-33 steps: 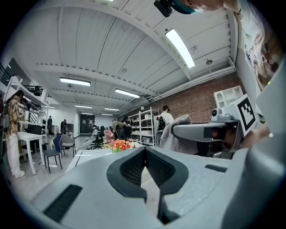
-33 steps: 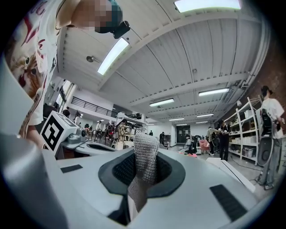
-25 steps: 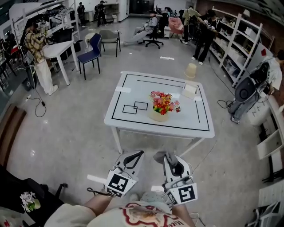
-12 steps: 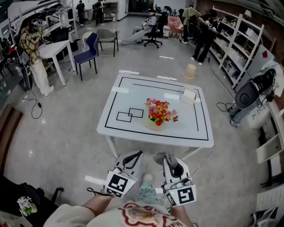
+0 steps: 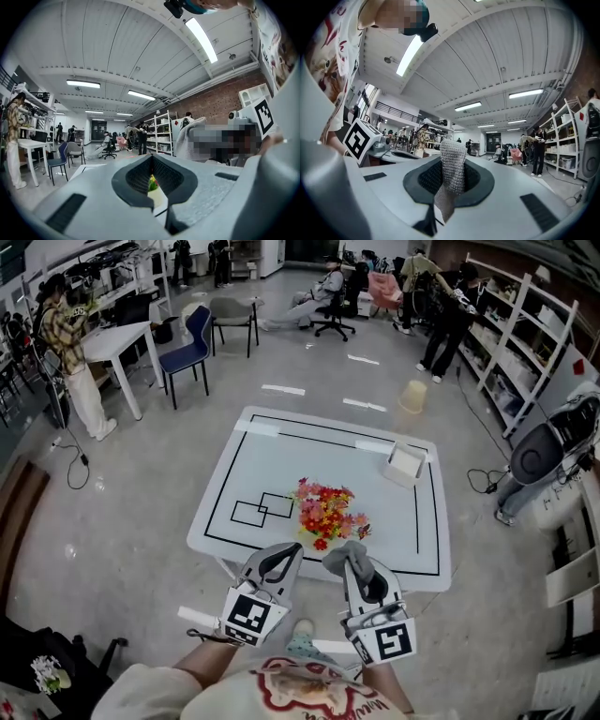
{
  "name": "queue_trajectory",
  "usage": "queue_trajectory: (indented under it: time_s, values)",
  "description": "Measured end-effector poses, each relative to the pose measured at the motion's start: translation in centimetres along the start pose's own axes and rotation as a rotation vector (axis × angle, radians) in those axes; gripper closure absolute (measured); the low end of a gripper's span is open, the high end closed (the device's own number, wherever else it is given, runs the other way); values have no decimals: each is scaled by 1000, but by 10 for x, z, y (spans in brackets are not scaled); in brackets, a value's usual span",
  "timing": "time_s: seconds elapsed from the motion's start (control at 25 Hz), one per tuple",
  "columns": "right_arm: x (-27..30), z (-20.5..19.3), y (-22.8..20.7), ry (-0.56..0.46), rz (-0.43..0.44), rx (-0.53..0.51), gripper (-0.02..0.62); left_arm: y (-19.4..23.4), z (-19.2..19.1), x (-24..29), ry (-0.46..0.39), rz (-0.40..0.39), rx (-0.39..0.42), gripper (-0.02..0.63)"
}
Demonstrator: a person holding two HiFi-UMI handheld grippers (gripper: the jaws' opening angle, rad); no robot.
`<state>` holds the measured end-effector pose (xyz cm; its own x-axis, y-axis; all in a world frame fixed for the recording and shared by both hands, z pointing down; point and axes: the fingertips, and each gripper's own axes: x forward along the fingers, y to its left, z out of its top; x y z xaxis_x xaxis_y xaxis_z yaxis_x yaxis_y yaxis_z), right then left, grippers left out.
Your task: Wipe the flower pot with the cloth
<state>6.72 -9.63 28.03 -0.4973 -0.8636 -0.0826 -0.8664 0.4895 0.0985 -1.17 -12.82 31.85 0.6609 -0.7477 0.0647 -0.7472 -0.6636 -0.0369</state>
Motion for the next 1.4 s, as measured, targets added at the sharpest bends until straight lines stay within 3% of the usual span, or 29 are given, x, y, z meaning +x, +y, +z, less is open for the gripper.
queue_trajectory:
  time_s: [0.48, 0.8, 0.96, 1.12, 1.2, 1.32, 1.4]
  values:
    - [61, -1, -69, -53, 55, -6, 565, 52, -7, 72, 22, 85, -2, 603]
    - [44, -3, -83, -7, -95, 4, 565, 84, -20, 65, 48, 56, -15, 603]
    - [32, -28, -88, 30, -181, 22, 565, 108, -57, 60, 89, 40, -38, 603]
    - [22, -45, -88, 61, -243, 27, 565, 125, -100, 62, 167, -45, -7, 594]
    - [15, -52, -84, 69, -278, 21, 565, 121, -116, 64, 204, -145, 37, 561]
    - [2, -66, -76, 88, -316, 3, 565, 99, -136, 72, 258, -337, 87, 381]
    - [-3, -77, -69, 114, -321, 11, 565, 87, -145, 77, 275, -441, 114, 315]
